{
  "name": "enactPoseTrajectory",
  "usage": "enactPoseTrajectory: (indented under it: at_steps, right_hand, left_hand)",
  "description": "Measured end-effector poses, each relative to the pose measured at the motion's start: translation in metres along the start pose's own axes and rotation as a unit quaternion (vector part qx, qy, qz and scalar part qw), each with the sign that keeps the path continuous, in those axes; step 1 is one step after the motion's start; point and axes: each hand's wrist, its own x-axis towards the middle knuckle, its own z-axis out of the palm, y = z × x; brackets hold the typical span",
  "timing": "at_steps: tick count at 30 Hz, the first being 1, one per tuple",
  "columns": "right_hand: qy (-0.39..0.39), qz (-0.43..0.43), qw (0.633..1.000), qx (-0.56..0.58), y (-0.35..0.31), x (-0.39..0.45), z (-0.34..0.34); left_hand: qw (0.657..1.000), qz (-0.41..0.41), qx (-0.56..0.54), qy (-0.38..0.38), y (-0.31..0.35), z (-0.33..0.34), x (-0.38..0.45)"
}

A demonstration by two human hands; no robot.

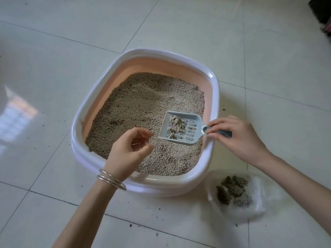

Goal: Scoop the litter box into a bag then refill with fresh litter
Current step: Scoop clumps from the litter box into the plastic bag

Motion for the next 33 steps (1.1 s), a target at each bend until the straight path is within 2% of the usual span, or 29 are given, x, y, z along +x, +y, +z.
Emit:
enactPoseTrajectory:
  at_steps: [10,15,23,28,33]
  right_hand:
    - [0.048,0.006,0.998,-0.029,0.002,-0.072,-0.052]
    - [0.068,0.008,0.994,-0.085,0.014,-0.123,-0.074]
    - [0.091,0.07,0.987,-0.11,0.051,-0.193,-0.068]
    - [0.087,0.075,0.974,-0.197,0.07,-0.217,-0.059]
    - [0.087,0.021,0.954,-0.286,0.082,-0.217,-0.053]
  left_hand:
    - [0.997,0.027,0.004,-0.069,0.014,0.045,-0.008]
    - [0.99,0.059,-0.005,-0.128,0.026,0.082,-0.016]
    - [0.969,0.094,0.027,-0.227,0.038,0.147,-0.035]
    - [0.953,0.127,0.097,-0.257,0.026,0.167,-0.044]
    - [0.95,0.124,0.14,-0.25,0.015,0.173,-0.043]
